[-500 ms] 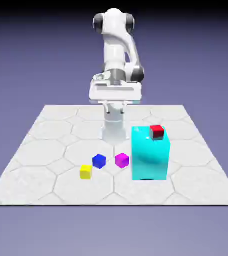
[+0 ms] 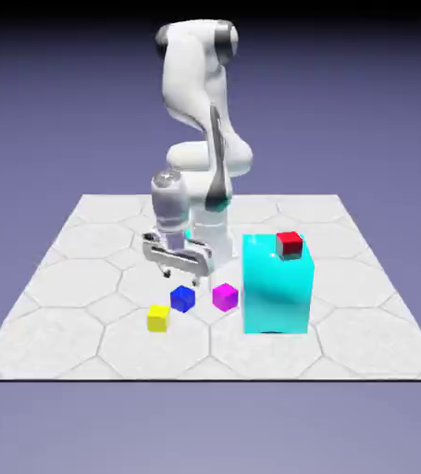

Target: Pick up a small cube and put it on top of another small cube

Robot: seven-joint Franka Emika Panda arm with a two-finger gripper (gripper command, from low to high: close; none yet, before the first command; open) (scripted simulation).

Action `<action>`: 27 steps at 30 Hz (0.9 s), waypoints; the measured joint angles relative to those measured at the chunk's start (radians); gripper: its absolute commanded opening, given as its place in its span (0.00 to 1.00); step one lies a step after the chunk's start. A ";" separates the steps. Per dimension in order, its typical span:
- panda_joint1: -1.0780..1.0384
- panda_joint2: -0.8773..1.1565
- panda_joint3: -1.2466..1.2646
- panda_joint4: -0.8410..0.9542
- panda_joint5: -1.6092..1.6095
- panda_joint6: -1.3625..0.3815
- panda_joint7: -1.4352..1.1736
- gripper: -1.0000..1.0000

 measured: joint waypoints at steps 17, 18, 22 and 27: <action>-0.198 0.285 0.345 0.040 0.475 0.213 -0.333 0.00; -0.180 0.259 0.313 0.036 0.432 0.193 -0.303 0.00; -0.110 0.155 0.189 0.022 0.258 0.116 -0.181 0.00; -0.017 0.025 0.029 0.003 0.041 0.019 -0.029 0.00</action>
